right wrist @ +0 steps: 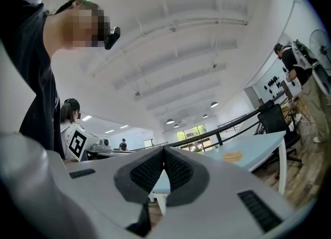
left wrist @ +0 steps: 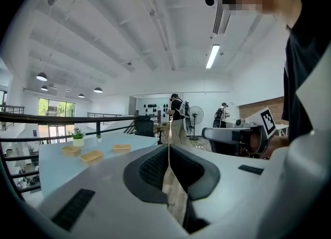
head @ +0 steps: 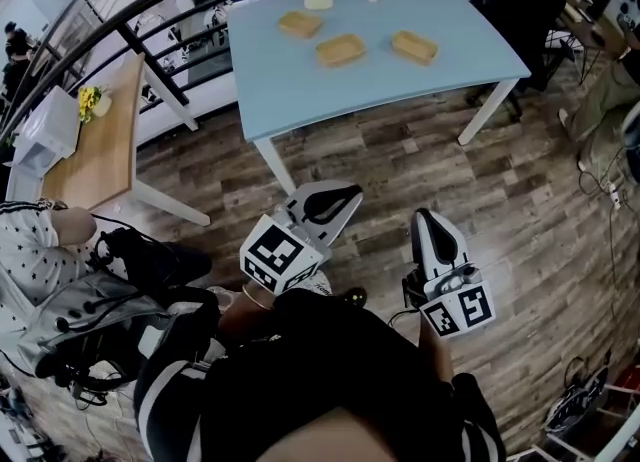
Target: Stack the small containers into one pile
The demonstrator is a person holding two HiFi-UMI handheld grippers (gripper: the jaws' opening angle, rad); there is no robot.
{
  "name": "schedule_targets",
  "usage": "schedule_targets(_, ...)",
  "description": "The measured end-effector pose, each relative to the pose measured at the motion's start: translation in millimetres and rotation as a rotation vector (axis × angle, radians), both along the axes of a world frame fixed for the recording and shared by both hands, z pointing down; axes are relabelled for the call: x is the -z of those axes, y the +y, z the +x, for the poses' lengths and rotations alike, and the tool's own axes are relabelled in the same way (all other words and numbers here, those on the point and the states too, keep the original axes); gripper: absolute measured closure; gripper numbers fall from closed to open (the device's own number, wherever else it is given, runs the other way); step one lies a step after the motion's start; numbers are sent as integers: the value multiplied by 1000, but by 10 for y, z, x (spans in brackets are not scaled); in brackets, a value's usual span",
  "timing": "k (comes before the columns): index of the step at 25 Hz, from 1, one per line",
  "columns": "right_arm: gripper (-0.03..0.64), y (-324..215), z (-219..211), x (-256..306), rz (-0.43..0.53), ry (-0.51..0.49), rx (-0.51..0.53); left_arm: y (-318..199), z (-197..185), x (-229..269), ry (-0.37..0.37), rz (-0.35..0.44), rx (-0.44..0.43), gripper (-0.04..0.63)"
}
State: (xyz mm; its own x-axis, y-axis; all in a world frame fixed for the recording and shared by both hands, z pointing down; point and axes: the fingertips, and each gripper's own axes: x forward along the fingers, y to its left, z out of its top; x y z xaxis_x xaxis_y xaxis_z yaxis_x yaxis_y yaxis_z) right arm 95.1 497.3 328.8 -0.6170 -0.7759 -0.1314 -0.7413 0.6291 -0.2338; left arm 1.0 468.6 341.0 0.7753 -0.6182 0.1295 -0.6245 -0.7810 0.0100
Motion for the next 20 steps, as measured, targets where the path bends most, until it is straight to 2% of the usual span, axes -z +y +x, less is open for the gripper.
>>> schedule_targets(5, 616, -8, 110, -9, 5, -12, -19, -38, 114, 18, -14, 15, -16, 575)
schedule_targets(12, 616, -486, 8, 80, -25, 2, -66, -610, -9, 67, 17, -29, -50, 575)
schedule_targets(20, 616, -463, 488, -38, -10, 23, -129, -725, 509, -81, 42, -15, -103, 575)
